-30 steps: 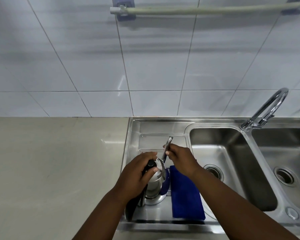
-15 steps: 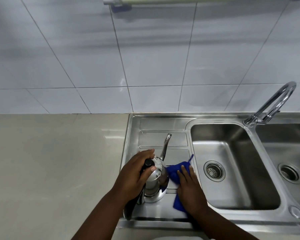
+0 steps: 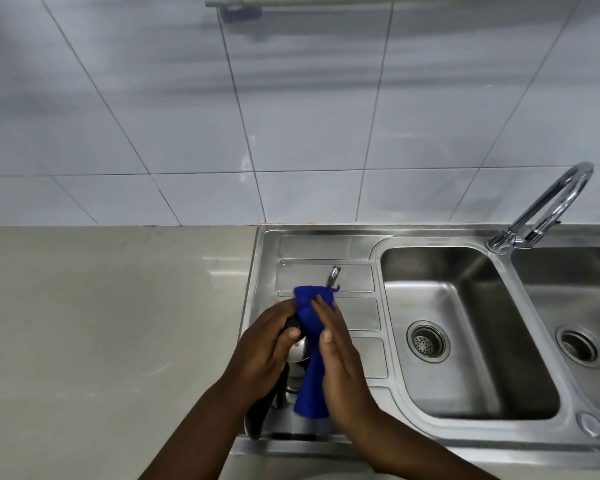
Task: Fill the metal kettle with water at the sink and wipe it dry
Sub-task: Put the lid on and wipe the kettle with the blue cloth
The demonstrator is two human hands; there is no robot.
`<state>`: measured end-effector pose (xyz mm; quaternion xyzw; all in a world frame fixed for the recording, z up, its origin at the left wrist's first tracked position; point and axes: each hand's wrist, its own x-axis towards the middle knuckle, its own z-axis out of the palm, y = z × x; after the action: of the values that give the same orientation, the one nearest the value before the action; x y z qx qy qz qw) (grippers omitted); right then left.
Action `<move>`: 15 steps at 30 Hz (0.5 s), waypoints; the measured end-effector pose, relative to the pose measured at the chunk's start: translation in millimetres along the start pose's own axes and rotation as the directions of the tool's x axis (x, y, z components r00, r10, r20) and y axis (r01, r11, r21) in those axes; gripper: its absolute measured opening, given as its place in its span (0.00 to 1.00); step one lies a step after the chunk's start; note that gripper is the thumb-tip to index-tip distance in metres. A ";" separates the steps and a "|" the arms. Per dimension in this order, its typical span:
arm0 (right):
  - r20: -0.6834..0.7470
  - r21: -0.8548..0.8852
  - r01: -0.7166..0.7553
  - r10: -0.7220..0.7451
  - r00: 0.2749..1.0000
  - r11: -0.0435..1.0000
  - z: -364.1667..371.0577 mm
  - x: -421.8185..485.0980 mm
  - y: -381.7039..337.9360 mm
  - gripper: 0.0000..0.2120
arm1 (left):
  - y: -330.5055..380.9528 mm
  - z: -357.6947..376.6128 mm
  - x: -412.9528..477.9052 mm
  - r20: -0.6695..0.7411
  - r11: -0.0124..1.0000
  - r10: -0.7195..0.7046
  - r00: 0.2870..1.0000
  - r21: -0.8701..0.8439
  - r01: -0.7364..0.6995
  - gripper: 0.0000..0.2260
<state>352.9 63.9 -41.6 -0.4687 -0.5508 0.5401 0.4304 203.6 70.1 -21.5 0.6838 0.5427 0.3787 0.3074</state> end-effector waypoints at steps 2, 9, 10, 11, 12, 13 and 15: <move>0.033 -0.185 0.162 -0.158 0.987 0.969 4.5 -0.5 5.9 0.24 | 2.8 1.4 -0.6 -0.026 0.999 -0.007 1.000 -0.038 0.006 0.16; -0.131 0.133 -0.189 0.206 0.970 0.973 -6.6 11.1 60.0 0.37 | -3.8 6.4 -0.3 -0.080 0.998 -0.047 0.996 -0.047 0.043 0.17; -0.153 0.178 -0.227 0.255 0.955 0.957 -5.5 14.3 61.2 0.37 | -3.0 7.5 0.2 -0.092 0.998 -0.048 0.995 -0.050 0.043 0.17; -0.184 0.201 -0.255 0.292 0.939 0.946 -4.5 17.5 61.4 0.39 | -2.8 9.0 0.5 -0.105 0.997 -0.053 0.993 -0.053 0.048 0.17; -0.211 0.197 -0.267 0.307 0.928 0.943 -3.6 19.6 60.5 0.40 | -2.5 10.4 0.8 -0.117 0.997 -0.061 0.991 -0.055 0.055 0.17; -0.229 0.167 -0.247 0.281 0.932 0.955 -2.1 20.5 56.4 0.39 | -2.4 11.2 1.0 -0.128 0.996 -0.068 0.989 -0.058 0.061 0.17; -0.243 0.058 -0.154 0.163 0.956 0.986 4.6 17.1 43.9 0.33 | -2.2 12.3 0.9 -0.142 0.996 -0.071 0.987 -0.057 0.064 0.18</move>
<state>347.4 78.7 -86.2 -0.5666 -0.4429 0.5207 0.4600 213.0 71.4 -29.6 0.6275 0.5763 0.4306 0.2979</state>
